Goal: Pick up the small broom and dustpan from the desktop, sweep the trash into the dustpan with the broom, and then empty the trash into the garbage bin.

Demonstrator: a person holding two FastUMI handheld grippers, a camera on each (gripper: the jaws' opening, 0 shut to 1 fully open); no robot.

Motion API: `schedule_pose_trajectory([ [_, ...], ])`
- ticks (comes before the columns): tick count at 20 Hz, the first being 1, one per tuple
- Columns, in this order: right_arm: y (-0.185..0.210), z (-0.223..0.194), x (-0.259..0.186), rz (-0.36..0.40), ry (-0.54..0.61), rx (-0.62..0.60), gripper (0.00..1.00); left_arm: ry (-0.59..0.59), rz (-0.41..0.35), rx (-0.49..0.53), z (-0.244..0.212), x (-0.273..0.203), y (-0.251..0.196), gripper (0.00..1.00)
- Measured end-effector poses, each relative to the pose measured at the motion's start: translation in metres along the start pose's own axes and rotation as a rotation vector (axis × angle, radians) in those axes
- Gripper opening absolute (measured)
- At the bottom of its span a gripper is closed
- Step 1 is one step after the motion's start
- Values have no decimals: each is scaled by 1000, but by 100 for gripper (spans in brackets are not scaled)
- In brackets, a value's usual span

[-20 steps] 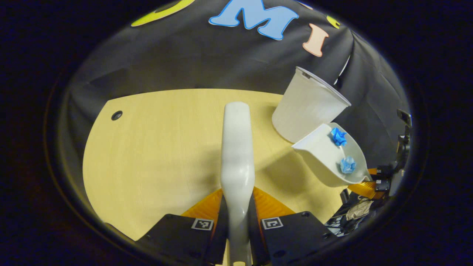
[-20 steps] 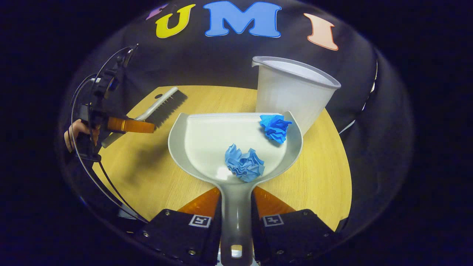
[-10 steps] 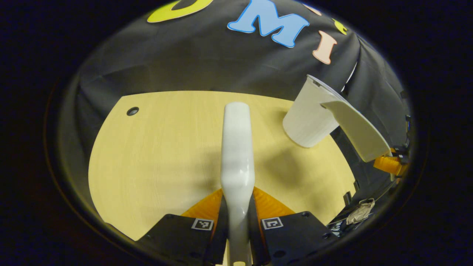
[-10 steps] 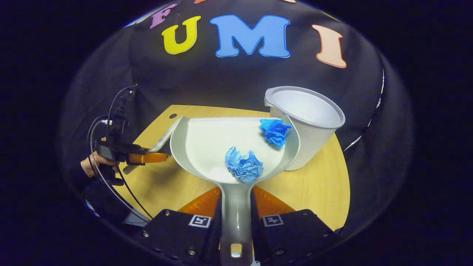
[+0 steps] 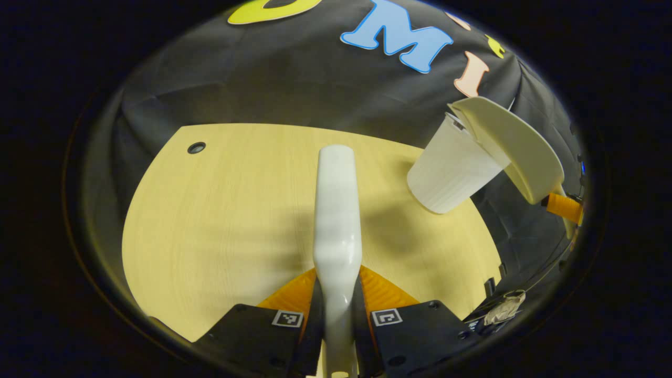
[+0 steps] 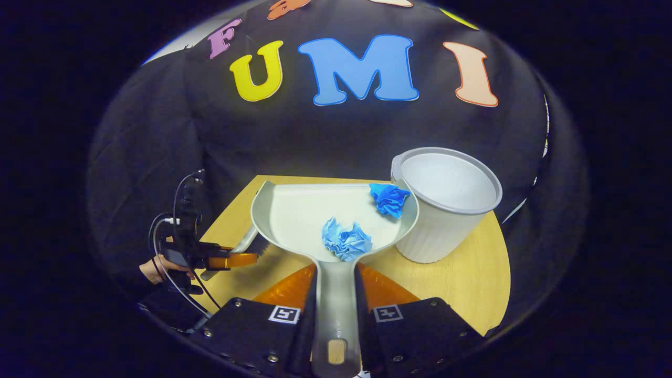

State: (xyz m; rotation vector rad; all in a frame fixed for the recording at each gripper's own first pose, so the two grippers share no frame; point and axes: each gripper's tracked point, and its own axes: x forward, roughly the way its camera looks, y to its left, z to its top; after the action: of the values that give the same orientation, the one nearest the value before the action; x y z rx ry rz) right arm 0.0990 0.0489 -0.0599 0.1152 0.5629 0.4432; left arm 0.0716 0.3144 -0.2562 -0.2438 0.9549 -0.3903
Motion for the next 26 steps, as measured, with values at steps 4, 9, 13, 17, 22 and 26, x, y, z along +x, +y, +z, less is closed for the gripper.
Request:
schedule_pose_trajectory([
  [4, 6, 22, 2, -10, -88, -10, 34, -1, 2, -8, 9, 15, -2, 35],
  [9, 0, 61, -10, 11, -201, 95, 34, 15, 1, 0, 12, 44, -47, 35],
  [13, -28, 87, -2, 33, -254, 258, 34, 14, 3, 30, 19, 64, -101, 35],
  [17, -51, 107, 6, 83, -311, 465, 34, 18, 9, 32, 22, 71, -117, 35],
  [22, -73, 117, 23, 135, -346, 699, 34, 16, 8, 30, 20, 61, -115, 35],
  [26, -84, 118, 26, 185, -373, 842, 34, 25, 4, 32, 16, 64, -121, 33],
])
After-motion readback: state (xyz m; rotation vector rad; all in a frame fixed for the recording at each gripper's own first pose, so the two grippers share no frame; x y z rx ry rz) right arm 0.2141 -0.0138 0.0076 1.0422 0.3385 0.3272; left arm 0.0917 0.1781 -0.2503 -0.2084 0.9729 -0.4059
